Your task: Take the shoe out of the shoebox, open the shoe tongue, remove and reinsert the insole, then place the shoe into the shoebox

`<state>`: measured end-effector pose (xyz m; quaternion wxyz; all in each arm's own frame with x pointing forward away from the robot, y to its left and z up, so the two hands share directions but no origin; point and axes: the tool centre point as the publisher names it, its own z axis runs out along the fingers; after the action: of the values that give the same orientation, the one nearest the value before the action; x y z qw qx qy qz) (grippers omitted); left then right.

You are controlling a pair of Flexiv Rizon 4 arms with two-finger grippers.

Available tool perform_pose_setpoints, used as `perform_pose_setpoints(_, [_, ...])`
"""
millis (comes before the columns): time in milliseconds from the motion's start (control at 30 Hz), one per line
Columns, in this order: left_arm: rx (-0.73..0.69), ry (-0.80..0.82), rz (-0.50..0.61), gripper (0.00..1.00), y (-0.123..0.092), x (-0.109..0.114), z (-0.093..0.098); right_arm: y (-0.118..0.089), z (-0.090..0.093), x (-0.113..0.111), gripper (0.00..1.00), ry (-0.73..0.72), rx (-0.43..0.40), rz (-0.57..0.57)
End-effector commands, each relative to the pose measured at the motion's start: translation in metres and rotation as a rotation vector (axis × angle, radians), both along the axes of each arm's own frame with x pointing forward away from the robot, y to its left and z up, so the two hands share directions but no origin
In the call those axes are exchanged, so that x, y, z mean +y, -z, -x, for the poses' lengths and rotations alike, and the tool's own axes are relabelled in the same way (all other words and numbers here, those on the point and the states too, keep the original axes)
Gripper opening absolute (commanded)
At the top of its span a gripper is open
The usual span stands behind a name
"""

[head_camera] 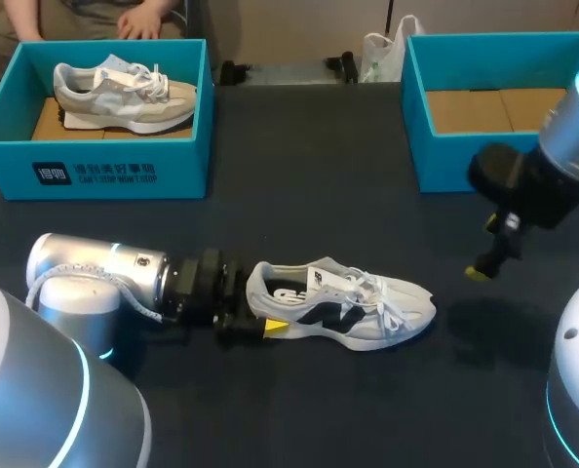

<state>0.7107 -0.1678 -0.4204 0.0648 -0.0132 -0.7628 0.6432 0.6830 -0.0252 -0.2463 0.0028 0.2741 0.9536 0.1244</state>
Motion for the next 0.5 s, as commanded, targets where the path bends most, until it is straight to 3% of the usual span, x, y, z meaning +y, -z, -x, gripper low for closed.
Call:
perform_pose_setpoints(33, [-0.001,-0.004,0.0,0.0,-0.001,0.0,0.001,-0.007,-0.011,0.052,1.0,0.322,0.113,0.235])
perform_pose_setpoints(67, [-0.001,-0.004,0.0,0.0,-0.001,0.0,0.001,-0.009,-0.013,0.063,1.0,0.271,0.108,0.284])
perform_pose_setpoints(500, [-0.001,-0.004,0.0,0.0,-0.001,0.0,0.001,-0.01,-0.016,0.068,1.0,0.309,0.091,0.289])
